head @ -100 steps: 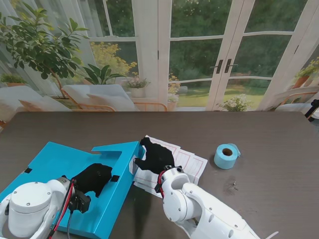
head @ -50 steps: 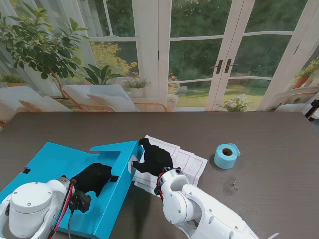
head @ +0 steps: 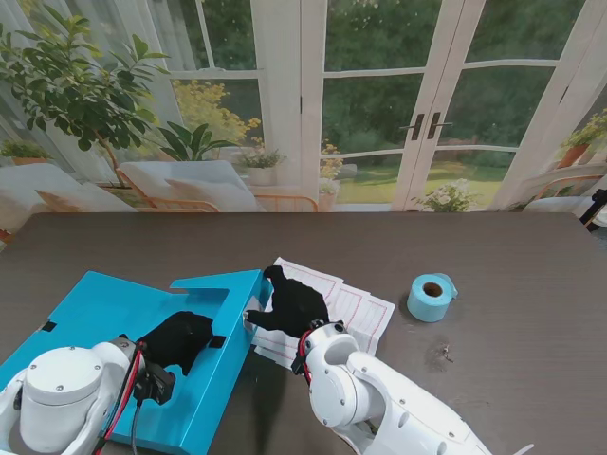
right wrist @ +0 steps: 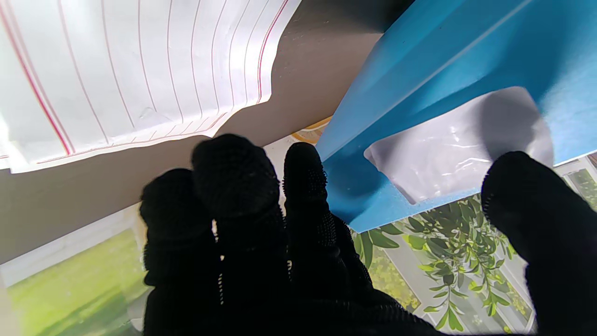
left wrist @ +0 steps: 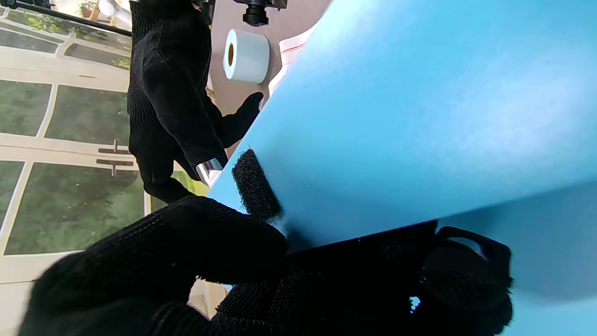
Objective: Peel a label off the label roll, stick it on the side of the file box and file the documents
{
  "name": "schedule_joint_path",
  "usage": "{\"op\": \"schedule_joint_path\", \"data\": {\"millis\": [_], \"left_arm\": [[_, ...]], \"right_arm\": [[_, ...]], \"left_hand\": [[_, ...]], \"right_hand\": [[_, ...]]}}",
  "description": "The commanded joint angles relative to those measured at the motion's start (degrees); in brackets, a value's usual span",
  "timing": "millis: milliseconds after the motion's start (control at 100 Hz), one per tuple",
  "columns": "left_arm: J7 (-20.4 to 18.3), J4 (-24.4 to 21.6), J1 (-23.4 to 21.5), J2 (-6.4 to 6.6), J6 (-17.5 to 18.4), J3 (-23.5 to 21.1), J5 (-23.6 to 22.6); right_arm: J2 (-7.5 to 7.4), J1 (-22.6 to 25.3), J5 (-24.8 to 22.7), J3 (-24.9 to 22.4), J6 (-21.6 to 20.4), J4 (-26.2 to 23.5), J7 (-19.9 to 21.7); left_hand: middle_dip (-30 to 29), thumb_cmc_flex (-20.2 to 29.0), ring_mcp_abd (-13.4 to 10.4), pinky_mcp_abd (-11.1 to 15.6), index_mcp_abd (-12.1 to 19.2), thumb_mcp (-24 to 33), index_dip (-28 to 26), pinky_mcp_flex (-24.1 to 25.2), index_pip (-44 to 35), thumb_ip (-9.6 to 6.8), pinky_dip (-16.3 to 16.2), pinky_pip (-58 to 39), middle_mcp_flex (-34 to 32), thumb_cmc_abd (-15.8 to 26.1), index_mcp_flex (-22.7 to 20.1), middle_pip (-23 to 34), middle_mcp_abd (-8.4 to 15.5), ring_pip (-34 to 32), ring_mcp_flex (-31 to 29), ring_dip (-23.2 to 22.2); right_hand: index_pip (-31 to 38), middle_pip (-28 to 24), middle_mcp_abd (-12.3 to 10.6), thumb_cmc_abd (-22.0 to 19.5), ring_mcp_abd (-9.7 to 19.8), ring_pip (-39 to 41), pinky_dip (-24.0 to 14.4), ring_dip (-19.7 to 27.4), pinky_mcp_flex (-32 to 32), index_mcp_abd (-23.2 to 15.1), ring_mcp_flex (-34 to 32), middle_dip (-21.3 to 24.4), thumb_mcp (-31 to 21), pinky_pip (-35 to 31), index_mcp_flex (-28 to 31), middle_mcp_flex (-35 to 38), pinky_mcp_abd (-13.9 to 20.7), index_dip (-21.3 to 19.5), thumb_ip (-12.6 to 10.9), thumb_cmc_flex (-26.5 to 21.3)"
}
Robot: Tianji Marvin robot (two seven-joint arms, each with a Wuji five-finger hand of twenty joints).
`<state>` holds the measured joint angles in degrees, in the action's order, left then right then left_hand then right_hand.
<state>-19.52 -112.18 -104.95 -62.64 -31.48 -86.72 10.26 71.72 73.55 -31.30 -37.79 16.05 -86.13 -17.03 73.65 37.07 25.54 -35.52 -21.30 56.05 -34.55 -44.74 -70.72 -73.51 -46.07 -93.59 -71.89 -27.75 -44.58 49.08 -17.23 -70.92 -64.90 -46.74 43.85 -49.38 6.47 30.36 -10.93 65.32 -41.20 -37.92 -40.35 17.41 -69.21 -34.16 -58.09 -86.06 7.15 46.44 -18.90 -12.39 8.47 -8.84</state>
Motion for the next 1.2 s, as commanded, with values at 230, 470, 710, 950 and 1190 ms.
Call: {"op": "schedule_joint_path", "data": {"millis": [230,470,710,950,1190], "left_arm": [[0.57,-0.77,-0.22,-0.84,-0.50,-0.04,0.29],[1.22,-0.81,-0.23,-1.05,-0.65,-0.16,0.65],[1.80,-1.13,-0.83,-1.17,-0.75,-0.49,0.42],[2.64,-0.94,-1.07,-1.37,-1.08,-0.55,-0.05],[2.71,0.88,0.41,-1.27,-1.99,0.06,-1.97]], "right_arm": [[0.16,0.16,0.10,0.30,0.43,-0.48,1.26],[-0.07,0.10,-0.32,0.80,-0.17,-0.38,1.80],[0.28,-0.48,-0.41,0.90,0.68,0.04,1.23],[0.66,-1.36,-0.63,0.39,2.64,1.20,0.34],[-0.02,-0.89,-0.89,-1.19,3.41,0.42,1.22]], "left_hand": [[0.95,0.05,-0.47,1.22,-2.47,0.58,-0.80,-0.19,-2.09,-0.49,-0.01,-2.78,-1.34,0.68,1.09,1.89,4.92,-3.49,-0.58,-0.86],[0.94,0.08,-0.48,1.22,-2.53,0.62,-0.79,-0.19,-2.09,-0.54,-0.02,-2.77,-1.37,0.68,1.09,1.90,4.91,-3.48,-0.59,-0.84],[0.93,0.10,-0.42,1.22,-2.51,0.60,-0.81,-0.19,-2.14,-0.53,-0.02,-2.77,-1.37,0.61,1.04,1.90,4.91,-3.48,-0.60,-0.84],[0.93,0.12,-0.41,1.22,-2.52,0.59,-0.77,-0.16,-2.14,-0.55,-0.01,-2.75,-1.37,0.61,1.05,1.90,4.96,-3.46,-0.59,-0.83],[0.96,0.08,-0.60,1.24,-2.35,0.49,-0.78,-0.12,-2.23,-0.48,-0.01,-2.72,-1.29,0.66,1.17,1.91,5.08,-3.46,-0.50,-0.83]], "right_hand": [[-0.07,-0.90,0.30,-0.15,-0.85,1.02,-1.30,-0.16,6.60,-1.70,0.86,0.62,1.81,0.47,-2.40,-2.69,1.10,0.83,-1.22,1.34],[-1.73,-0.91,-0.05,0.00,-0.48,1.05,-1.40,-0.16,6.86,-1.52,1.34,0.66,2.51,0.68,-2.47,-3.69,1.29,1.97,-1.22,1.46],[-2.37,-1.15,0.18,-0.96,-0.54,1.23,-1.51,-0.12,6.82,-1.29,1.22,0.70,2.61,0.68,-2.26,-3.64,1.38,2.61,-1.51,1.19],[-0.68,-1.30,0.85,-1.43,-1.00,1.22,-1.55,0.08,6.62,-0.88,0.83,0.85,1.01,0.52,-2.10,-3.04,1.00,2.08,-1.64,0.77],[1.41,-1.23,1.15,-1.51,-1.11,1.15,-1.45,0.24,6.58,-0.99,0.67,1.01,0.07,0.49,-2.14,-2.53,0.99,1.20,-1.53,0.57]]}}
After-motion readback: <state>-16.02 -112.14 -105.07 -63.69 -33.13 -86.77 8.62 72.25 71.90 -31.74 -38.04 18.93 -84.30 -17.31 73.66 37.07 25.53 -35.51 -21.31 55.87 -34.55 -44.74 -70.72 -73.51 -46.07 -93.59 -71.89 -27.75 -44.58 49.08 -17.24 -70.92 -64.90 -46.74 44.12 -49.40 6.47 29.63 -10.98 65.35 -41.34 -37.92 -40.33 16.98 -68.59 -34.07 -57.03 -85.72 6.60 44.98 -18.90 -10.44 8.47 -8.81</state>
